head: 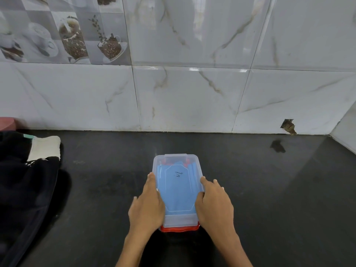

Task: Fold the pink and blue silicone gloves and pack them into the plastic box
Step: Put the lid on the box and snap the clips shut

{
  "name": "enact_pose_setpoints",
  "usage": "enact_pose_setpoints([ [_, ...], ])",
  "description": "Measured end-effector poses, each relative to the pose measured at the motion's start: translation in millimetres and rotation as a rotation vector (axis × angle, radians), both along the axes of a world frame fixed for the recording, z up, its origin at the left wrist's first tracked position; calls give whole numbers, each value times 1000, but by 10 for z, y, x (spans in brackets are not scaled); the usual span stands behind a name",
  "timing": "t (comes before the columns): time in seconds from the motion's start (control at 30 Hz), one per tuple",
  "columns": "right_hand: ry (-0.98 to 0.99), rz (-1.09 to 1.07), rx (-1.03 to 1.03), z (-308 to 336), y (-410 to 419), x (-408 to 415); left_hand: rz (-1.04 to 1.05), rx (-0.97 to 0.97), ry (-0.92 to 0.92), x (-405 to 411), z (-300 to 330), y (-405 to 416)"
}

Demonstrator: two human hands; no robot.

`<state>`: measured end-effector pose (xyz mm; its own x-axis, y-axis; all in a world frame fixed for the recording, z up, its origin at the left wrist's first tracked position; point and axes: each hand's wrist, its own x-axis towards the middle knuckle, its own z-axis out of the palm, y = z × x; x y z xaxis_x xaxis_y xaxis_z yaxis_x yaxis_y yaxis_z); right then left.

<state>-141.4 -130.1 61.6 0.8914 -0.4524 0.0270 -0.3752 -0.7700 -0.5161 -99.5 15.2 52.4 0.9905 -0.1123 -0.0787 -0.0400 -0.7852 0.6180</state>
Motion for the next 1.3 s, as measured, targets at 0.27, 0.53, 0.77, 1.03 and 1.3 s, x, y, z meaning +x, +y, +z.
enact_pose_setpoints([
  [0.27,245,81,-298,197,110,170,-59,693,-80,130,293,-133],
  [0.53,90,178,-198,212,-39,1082,41,403,-19,865,553,-336],
  [0.77,50,141,33,78,-144,1306,72,198,57,1136,239,-379],
  [1.03,2,132,78,-44,-212,1420,79,153,-38,1271,55,-358],
  [1.3,-29,115,24,-114,-212,1440,130,109,4,1336,19,-363],
])
